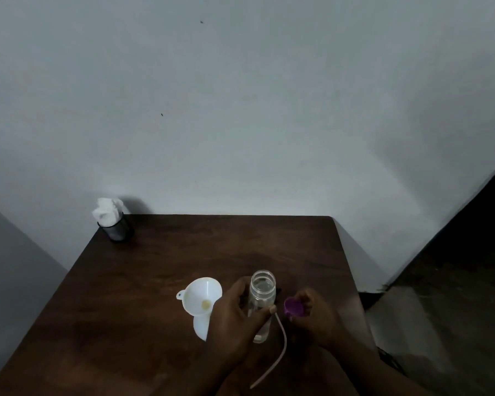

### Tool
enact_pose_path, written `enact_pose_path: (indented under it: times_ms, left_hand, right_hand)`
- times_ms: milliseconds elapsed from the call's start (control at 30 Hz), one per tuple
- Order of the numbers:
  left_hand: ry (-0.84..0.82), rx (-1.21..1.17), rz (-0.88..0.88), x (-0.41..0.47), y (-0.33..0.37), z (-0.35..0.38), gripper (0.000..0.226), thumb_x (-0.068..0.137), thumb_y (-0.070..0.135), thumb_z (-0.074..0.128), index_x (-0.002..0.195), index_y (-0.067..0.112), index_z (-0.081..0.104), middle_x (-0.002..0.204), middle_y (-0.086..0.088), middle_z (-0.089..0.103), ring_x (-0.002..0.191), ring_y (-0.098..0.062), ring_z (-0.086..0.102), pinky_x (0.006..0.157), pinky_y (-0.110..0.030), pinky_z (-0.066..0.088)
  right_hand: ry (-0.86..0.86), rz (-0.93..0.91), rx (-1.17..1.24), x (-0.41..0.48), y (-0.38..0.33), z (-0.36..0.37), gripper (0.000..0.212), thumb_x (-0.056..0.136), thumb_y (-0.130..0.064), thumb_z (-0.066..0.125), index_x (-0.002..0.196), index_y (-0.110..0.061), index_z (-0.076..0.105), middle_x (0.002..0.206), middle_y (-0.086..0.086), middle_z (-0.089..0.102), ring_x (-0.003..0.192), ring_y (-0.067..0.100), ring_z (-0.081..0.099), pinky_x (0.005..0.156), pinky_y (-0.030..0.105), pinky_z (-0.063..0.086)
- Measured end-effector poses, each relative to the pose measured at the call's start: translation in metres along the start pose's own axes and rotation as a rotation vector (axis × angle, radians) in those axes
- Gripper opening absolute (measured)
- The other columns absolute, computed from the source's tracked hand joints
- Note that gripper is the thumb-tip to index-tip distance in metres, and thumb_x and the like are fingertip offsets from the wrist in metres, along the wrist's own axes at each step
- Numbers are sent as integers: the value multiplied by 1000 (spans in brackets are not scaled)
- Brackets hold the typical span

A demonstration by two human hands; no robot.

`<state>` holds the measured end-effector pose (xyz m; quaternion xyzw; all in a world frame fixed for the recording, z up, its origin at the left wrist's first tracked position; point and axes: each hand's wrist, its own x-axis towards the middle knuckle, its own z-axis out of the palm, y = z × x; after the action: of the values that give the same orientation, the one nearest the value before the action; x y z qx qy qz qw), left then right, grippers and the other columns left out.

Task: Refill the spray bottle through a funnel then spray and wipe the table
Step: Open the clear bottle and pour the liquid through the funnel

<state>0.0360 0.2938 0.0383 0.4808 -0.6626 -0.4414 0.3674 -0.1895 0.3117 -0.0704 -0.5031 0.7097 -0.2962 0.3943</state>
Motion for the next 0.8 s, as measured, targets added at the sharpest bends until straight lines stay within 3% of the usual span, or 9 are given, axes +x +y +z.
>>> enact_pose_path:
  times_ms: [133, 200, 400, 500, 567, 633, 667, 733, 800]
  left_hand:
    - [-3, 7, -24, -2, -1, -2, 43, 78, 17, 87, 112, 35, 67, 108, 18, 75, 102, 1, 70, 90, -27, 58]
    - [-9, 17, -48, -3, -2, -4, 44, 78, 19, 87, 114, 35, 66, 109, 19, 74, 104, 1, 70, 90, -27, 58]
    - [-7, -8, -90, -4, -1, -6, 43, 78, 13, 86, 114, 27, 68, 108, 12, 76, 103, -3, 71, 91, -35, 60]
    - [-20, -6, -92, -3, 2, -7, 42, 78, 15, 86, 112, 31, 68, 108, 14, 76, 103, -2, 71, 91, -33, 59]
    - [-25, -9, -89, -2, 6, -8, 41, 79, 14, 85, 112, 32, 68, 107, 15, 76, 103, -1, 71, 90, -30, 59]
    - [-24, -22, -80, 0, 9, -9, 43, 78, 12, 86, 113, 31, 69, 107, 14, 76, 103, -1, 71, 89, -28, 59]
    - [-23, -30, -78, 0, 10, -10, 44, 78, 11, 86, 113, 30, 69, 108, 14, 76, 104, -1, 71, 89, -26, 59]
    - [-19, -45, -83, 1, 12, -11, 46, 76, 7, 86, 114, 29, 69, 107, 15, 76, 103, 0, 71, 87, -22, 57]
    - [-11, -65, -84, 2, 14, -13, 48, 75, 6, 87, 115, 26, 70, 107, 14, 76, 103, 0, 71, 85, -21, 58]
  right_hand:
    - [-4, 63, -263, 26, 56, 25, 49, 63, -56, 73, 105, -44, 52, 108, -18, 60, 98, 0, 56, 89, 30, 51]
    - [-38, 109, -401, 35, 67, 30, 49, 65, -61, 69, 109, -45, 52, 110, -19, 58, 98, 1, 54, 91, 28, 48]
    - [-173, 189, -482, 43, 67, 31, 42, 82, -51, 66, 119, -32, 60, 124, -7, 58, 108, 9, 54, 97, 24, 40]
    - [-199, 150, -535, 39, 53, 25, 51, 91, -41, 61, 137, -22, 48, 140, -1, 47, 126, 14, 46, 107, 25, 31]
    - [-35, 83, -476, 28, 39, 24, 53, 90, -41, 60, 138, -22, 48, 142, -2, 46, 130, 15, 44, 110, 25, 30]
    - [179, 21, -150, 11, 15, 21, 50, 83, -33, 67, 130, -25, 54, 135, -1, 54, 125, 17, 51, 107, 36, 41]
    - [199, -18, 46, 0, -2, 17, 47, 82, -22, 71, 127, -26, 56, 130, -3, 58, 121, 15, 56, 103, 38, 46]
    - [67, -156, 264, -20, -40, 5, 51, 81, -2, 73, 126, -24, 59, 123, -6, 65, 115, 11, 61, 98, 34, 50]
    - [-107, -285, 269, -37, -71, -5, 62, 77, -1, 79, 132, -18, 56, 127, -7, 64, 119, 9, 59, 98, 27, 48]
